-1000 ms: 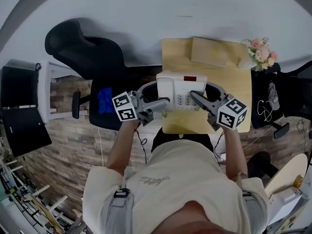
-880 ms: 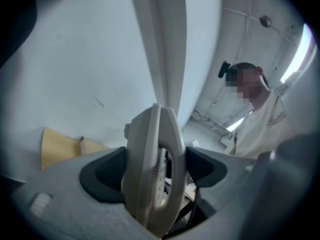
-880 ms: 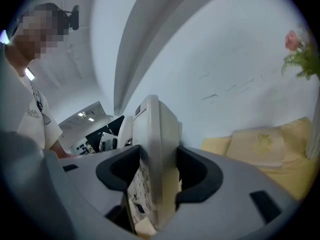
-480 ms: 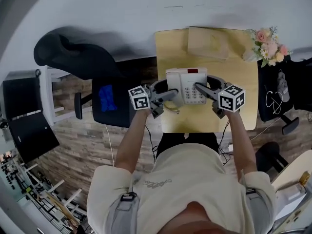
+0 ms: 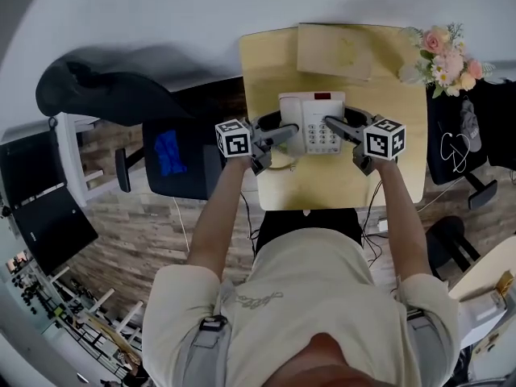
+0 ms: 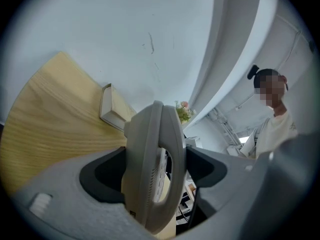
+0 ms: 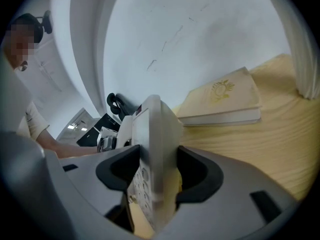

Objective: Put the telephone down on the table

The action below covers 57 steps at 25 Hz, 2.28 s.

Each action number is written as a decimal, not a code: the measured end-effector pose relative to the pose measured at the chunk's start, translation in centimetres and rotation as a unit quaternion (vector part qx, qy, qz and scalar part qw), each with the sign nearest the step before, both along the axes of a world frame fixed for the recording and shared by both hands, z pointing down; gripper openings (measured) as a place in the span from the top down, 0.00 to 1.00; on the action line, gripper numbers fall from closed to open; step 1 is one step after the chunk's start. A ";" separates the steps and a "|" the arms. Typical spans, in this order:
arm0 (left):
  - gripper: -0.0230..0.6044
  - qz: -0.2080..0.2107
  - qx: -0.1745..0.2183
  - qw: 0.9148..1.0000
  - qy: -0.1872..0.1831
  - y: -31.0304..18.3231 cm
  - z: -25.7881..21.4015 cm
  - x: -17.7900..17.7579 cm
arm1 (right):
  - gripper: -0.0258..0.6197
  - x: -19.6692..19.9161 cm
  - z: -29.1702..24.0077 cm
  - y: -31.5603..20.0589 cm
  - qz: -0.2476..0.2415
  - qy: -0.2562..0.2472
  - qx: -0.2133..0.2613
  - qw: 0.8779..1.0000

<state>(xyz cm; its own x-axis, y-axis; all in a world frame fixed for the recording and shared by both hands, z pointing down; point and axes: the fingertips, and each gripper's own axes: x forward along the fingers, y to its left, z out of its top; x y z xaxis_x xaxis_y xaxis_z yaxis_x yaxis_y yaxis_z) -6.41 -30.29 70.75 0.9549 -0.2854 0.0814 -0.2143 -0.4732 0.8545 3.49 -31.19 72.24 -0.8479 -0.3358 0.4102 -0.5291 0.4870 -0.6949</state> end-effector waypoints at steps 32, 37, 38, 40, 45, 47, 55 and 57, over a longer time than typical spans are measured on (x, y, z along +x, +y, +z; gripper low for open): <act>0.37 -0.051 -0.158 0.986 -0.023 -3.6 6.1 -0.8 | 0.60 -0.6 6.9 -3.5 -0.003 0.008 -0.125 0.992; 0.37 -0.055 -0.132 0.987 -0.067 -3.8 5.9 -1.1 | 0.59 -0.2 6.6 -3.7 -0.006 0.055 -0.106 0.993; 0.37 -0.056 -0.125 0.987 -0.079 -3.8 5.8 -1.1 | 0.59 -0.1 6.5 -3.7 -0.006 0.068 -0.099 0.993; 0.37 -0.059 -0.106 0.987 -0.108 -3.8 5.5 -1.3 | 0.60 0.3 6.1 -3.8 -0.001 0.091 -0.084 0.992; 0.37 -0.079 -0.068 0.986 -0.133 -3.3 3.8 -1.9 | 0.60 2.2 4.2 -2.6 0.034 0.096 -0.068 0.992; 0.40 -0.078 -0.045 0.986 -0.141 -2.7 2.3 -1.8 | 0.60 2.5 2.9 -1.8 0.040 0.091 -0.056 0.993; 0.78 -0.056 0.081 0.966 -0.239 1.8 -2.6 -1.7 | 0.62 2.3 -3.0 3.1 0.048 0.077 0.000 0.996; 0.86 -0.061 0.105 0.962 -0.246 2.7 -4.1 -1.7 | 0.67 2.1 -4.9 4.2 0.048 0.075 0.025 0.996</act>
